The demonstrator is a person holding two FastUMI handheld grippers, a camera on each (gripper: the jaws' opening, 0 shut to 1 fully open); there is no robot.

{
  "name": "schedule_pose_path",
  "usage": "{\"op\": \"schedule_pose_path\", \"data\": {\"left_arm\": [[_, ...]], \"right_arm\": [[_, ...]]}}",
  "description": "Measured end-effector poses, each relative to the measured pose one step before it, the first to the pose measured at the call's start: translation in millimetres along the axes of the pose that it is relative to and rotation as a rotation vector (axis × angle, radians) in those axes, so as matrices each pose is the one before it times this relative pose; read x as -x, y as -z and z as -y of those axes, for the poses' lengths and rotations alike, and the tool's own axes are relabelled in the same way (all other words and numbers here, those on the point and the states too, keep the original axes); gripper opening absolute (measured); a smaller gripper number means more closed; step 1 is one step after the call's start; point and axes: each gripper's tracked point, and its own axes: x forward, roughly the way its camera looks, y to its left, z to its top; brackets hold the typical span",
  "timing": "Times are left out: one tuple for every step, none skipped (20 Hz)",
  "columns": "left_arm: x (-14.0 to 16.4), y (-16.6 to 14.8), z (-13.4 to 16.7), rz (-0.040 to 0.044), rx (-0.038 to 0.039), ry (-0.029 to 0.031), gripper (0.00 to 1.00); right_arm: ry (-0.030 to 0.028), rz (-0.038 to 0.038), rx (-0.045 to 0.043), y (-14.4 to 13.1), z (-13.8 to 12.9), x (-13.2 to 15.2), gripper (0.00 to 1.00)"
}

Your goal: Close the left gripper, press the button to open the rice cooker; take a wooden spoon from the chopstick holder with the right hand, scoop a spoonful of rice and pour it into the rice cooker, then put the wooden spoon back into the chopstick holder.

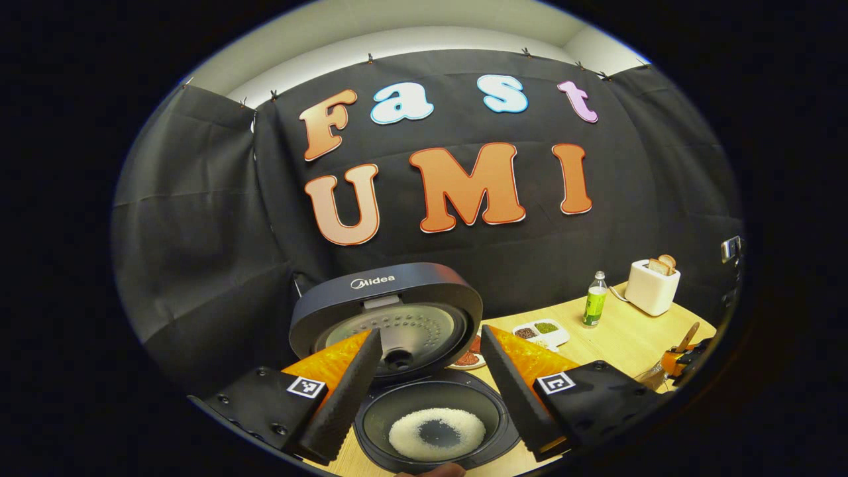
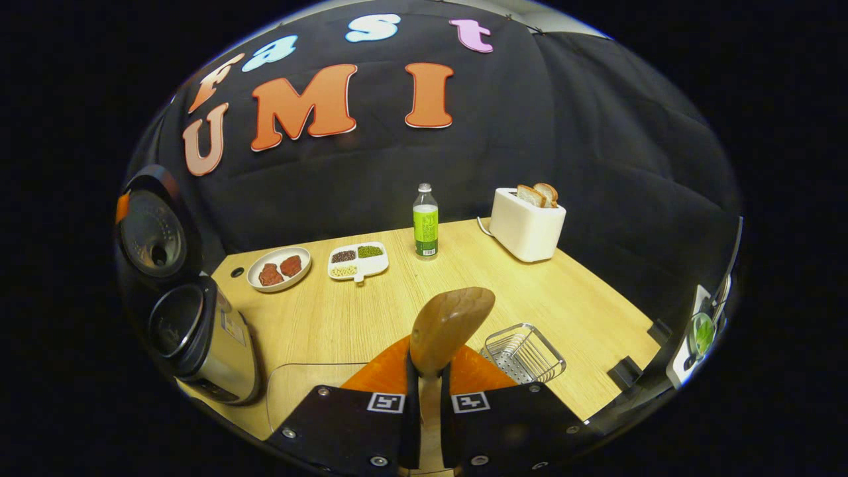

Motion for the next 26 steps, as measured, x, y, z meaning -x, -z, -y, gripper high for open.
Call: {"op": "schedule_pose_path", "data": {"left_arm": [[-1.33,-0.49,-1.12,0.00013,-0.00425,0.00068,1.0],[-1.93,1.0,-0.24,-0.00143,-0.00406,-0.00119,0.93],[0.23,0.41,-0.28,-0.00126,-0.0018,0.0009,0.93],[-0.96,0.32,0.5,-0.00339,-0.00162,0.0019,0.93],[-0.84,2.16,1.43,-0.00519,-0.00208,0.00269,1.0],[-1.44,2.81,1.41,-0.00891,-0.00454,0.00339,1.0],[-2.03,3.27,1.49,-0.00821,-0.0051,0.00303,1.0],[-1.39,1.3,1.8,-0.00812,-0.00441,0.00295,0.93],[-0.31,2.42,1.54,-0.00564,-0.00388,0.00179,1.0],[-0.42,1.38,1.38,-0.00219,-0.00192,0.00154,1.0],[-1.04,0.97,2.21,-0.00411,-0.00143,0.00312,1.0],[-0.5,1.3,2.58,-0.00664,-0.00171,0.00599,0.93],[-2.21,1.79,2.49,-0.00767,-0.00672,0.00738,0.93],[-0.9,0.34,0.5,-0.00083,-0.00992,0.00274,0.93],[-0.53,-1.07,-0.58,0.00009,-0.01095,-0.0024,1.0],[-0.36,-0.54,-0.32,0.00038,-0.00883,-0.00346,1.0],[-1.79,-0.21,1.02,-0.00178,-0.00281,0.00033,1.0],[-1.82,0.61,2.08,-0.00419,-0.00155,0.00418,1.0],[0.54,1.17,2.72,-0.00178,-0.00262,0.00592,1.0],[-1.21,-0.51,1.78,-0.00105,-0.0036,0.00292,1.0],[-0.95,0.47,0.55,-0.0017,-0.00065,0.00139,1.0],[-0.94,0.27,1.01,-0.00159,0.00359,0.00111,1.0],[0.82,1.44,0.61,-0.0026,0.00498,0.00013,0.93],[-0.03,-0.19,-0.29,-0.00158,0.00482,-0.00005,0.93],[1.89,1.81,-1.82,-0.00183,0.00238,-0.0021,0.93],[0.2,0.8,-2.77,-0.00118,0.00089,-0.00523,0.93]], "right_arm": [[0.01319,0.01358,0.02514,2.75,-0.69,0.15,0.12],[0.01503,0.01182,0.024,4.6,-0.67,-0.07,0.12],[0.01802,0.01135,0.02013,5.46,1.51,-0.55,0.11],[0.00647,0.02005,0.00466,1.96,-1.7,2.68,0.12],[0.00626,0.02652,0.00672,-1.25,-0.55,-0.79,0.12],[-0.00251,0.00528,0.02075,1.39,-1.11,0.59,0.1],[0.00049,0.00167,-0.00459,5.31,0.82,1.8,0.1],[-0.00216,-0.00032,-0.00966,2.98,-2.85,1.05,0.09],[-0.00213,0.00755,0.00286,3.63,-0.46,2.92,0.09],[-0.01616,0.0164,0.0106,1.38,-4.06,1.79,0.1],[-0.00668,0.03084,0.01632,-0.65,-1.85,2.04,0.1],[-0.00556,0.0089,0.01847,2.38,-1.29,0.72,0.1],[-0.00741,-0.00906,-0.00904,8.08,-3.16,2.24,0.1],[-0.00428,-0.02124,-0.01632,8.65,-2.85,2.12,0.09],[-0.0026,-0.02543,-0.02224,9.33,-0.84,-0.67,0.12],[0.005,-0.01789,-0.02464,5.81,0.23,0.58,0.09],[0.00401,-0.00179,-0.01387,-1.62,-0.61,-1.22,0.09],[-0.00201,-0.01787,-0.0011,0.12,-1.06,-1.73,0.1],[-0.00386,-0.00939,-0.01378,1.13,-1.33,-2.1,0.09],[-0.00435,-0.01534,-0.02031,-0.8,-0.21,-3.6,0.09],[-0.00673,-0.01924,-0.02277,0.33,-0.26,-1.45,0.09],[-0.00174,-0.01721,-0.03258,-1.09,1.45,-1.97,0.09],[-0.00796,-0.02381,-0.03299,0.51,-0.83,-1.76,0.09],[-0.0083,-0.02915,-0.01919,2.25,-1.71,-1.47,0.08],[-0.01433,-0.01559,-0.02929,0.28,-1.73,0.93,0.08],[-0.01723,-0.02031,-0.01985,1.3,-6.09,-1.99,0.09]]}}
